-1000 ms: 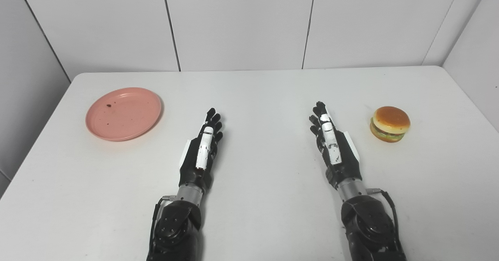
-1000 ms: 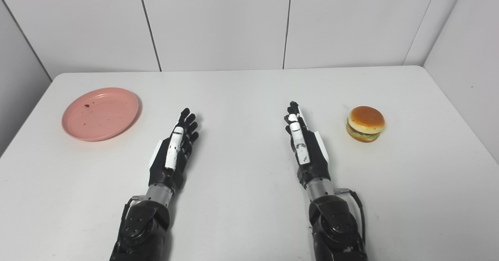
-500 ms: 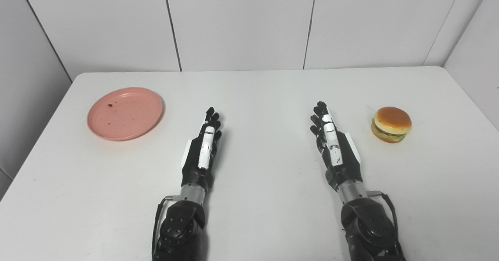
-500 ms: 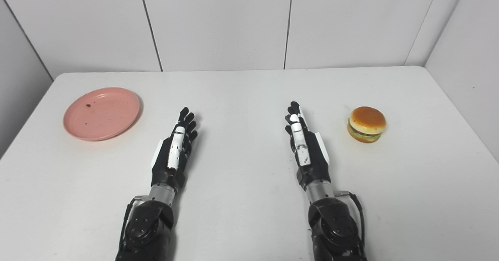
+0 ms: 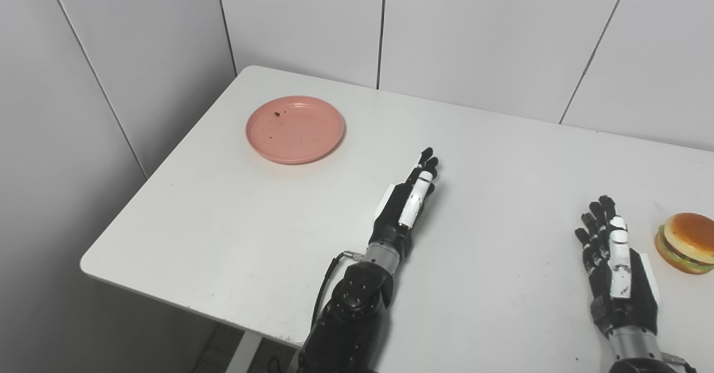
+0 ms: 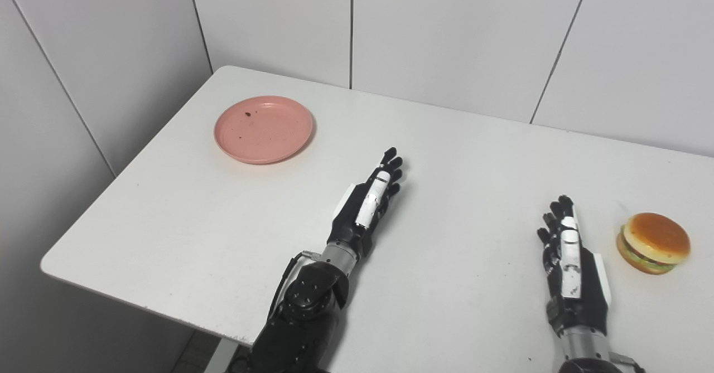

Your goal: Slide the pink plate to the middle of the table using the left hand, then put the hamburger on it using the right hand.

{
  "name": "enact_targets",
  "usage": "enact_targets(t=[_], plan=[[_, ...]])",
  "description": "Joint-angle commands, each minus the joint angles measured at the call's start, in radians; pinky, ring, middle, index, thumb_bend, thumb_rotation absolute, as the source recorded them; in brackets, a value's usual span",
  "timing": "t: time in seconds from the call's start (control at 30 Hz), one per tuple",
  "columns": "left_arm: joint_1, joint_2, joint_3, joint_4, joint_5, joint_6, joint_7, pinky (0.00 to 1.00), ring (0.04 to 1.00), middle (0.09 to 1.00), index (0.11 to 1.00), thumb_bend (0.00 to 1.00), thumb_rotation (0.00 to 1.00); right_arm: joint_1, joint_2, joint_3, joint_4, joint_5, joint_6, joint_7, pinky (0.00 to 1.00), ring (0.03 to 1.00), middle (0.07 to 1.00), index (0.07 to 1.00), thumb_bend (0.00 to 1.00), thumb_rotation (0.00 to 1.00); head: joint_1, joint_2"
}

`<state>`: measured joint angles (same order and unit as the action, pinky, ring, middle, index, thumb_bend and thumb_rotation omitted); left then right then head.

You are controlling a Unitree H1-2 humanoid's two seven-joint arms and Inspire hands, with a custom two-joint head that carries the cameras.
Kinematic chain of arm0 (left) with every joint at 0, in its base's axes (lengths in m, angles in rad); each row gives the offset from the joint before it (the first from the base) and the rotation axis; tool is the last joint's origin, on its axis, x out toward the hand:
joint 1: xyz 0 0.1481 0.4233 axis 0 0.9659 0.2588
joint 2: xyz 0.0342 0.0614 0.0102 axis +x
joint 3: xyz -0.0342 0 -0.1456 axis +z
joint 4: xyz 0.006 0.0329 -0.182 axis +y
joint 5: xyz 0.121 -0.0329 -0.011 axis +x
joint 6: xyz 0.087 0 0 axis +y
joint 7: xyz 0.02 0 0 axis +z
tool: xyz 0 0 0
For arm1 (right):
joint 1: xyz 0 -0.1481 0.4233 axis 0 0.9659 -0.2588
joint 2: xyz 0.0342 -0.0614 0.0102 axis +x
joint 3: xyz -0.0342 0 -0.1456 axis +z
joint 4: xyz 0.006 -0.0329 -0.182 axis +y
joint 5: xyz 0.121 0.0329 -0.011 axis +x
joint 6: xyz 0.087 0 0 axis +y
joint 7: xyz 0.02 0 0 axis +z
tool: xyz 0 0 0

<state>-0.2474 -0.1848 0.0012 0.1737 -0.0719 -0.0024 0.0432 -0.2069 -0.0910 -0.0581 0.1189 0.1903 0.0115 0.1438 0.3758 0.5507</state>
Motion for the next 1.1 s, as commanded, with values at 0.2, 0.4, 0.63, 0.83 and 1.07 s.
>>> enact_targets(t=[0.2, 0.4, 0.63, 0.83, 1.07], plan=[[-0.122, 0.1, 0.092, -0.15, -0.087, 0.129, -0.007, 0.9, 0.895, 0.885, 0.875, 0.56, 1.0, -0.024, 0.009, -0.005, 0.009, 0.018, -0.062, 0.013, 1.0, 1.0, 1.0, 1.0, 0.52, 0.97, -0.011, -0.004], [-0.181, 0.185, 0.156, -0.138, -0.103, 0.115, -0.004, 0.78, 0.805, 0.802, 0.785, 0.56, 1.0, -0.019, 0.024, -0.001, -0.01, 0.009, -0.055, -0.003, 1.0, 1.0, 1.0, 1.0, 0.5, 0.97, -0.023, -0.009], [-0.269, 0.284, 0.227, -0.072, -0.074, 0.121, 0.056, 0.7, 0.736, 0.734, 0.72, 0.54, 1.0, -0.018, 0.034, 0.0, -0.018, 0.004, -0.042, -0.012, 1.0, 1.0, 1.0, 1.0, 0.51, 0.94, -0.024, -0.02], [-0.341, 0.374, 0.286, 0.065, -0.1, 0.089, 0.053, 0.69, 0.711, 0.707, 0.689, 0.56, 1.0, -0.017, 0.031, 0.003, -0.019, 0.001, -0.046, -0.009, 1.0, 1.0, 1.0, 1.0, 0.5, 0.94, -0.024, -0.024], [-0.413, 0.476, 0.337, 0.269, -0.127, 0.035, 0.038, 0.7, 0.716, 0.695, 0.674, 0.52, 1.0, -0.017, 0.034, 0.001, -0.03, 0.006, -0.032, -0.01, 1.0, 1.0, 1.0, 1.0, 0.53, 0.92, -0.029, -0.022]])
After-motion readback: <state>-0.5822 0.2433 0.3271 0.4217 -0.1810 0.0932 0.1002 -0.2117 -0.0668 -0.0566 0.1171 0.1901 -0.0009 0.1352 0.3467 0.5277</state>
